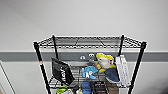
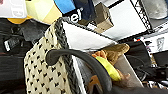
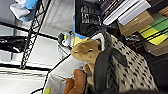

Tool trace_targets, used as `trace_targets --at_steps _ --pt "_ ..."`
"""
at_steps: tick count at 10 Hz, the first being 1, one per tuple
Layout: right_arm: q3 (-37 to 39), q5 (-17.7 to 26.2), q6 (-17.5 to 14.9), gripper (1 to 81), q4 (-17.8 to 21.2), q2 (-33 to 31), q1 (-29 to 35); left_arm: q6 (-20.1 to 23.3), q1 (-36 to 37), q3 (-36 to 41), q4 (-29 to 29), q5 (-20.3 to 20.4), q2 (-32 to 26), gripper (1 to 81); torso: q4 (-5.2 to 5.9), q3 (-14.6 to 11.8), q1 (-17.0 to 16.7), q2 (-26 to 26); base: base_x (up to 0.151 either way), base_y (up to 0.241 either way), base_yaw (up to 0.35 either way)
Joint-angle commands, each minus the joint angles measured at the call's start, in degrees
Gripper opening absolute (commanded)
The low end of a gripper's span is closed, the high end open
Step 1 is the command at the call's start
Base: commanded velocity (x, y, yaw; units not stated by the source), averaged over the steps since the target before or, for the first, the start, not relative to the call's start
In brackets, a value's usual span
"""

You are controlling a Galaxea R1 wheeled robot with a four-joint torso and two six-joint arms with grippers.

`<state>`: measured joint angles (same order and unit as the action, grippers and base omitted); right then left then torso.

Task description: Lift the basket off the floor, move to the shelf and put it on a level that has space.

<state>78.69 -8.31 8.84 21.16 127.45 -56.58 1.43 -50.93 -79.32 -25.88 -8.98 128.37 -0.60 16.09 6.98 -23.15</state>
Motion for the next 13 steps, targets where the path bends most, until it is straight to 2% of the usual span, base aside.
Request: trace_targets --at_steps 1,4,13 --pt "-4.07 0.67 0.39 1.0 -0.95 -2.87 7.04 0.42 7.47 3.82 0.22 -1.91 -2.75 1.0 0.00 0.00 0.00 0.00 0.000 0.000 0.000" --pt "-8.48 0.67 0.57 1.0 -1.12 -5.87 7.74 0.33 8.60 9.80 1.01 0.72 -7.06 1.0 0.00 -0.02 -0.02 0.00 0.000 0.000 0.000" --pt "-26.05 0.67 0.92 1.0 -1.12 -16.68 16.00 -0.46 17.04 25.09 1.27 0.90 -15.42 1.0 0.00 -0.02 -0.04 -0.02 0.000 0.000 0.000"
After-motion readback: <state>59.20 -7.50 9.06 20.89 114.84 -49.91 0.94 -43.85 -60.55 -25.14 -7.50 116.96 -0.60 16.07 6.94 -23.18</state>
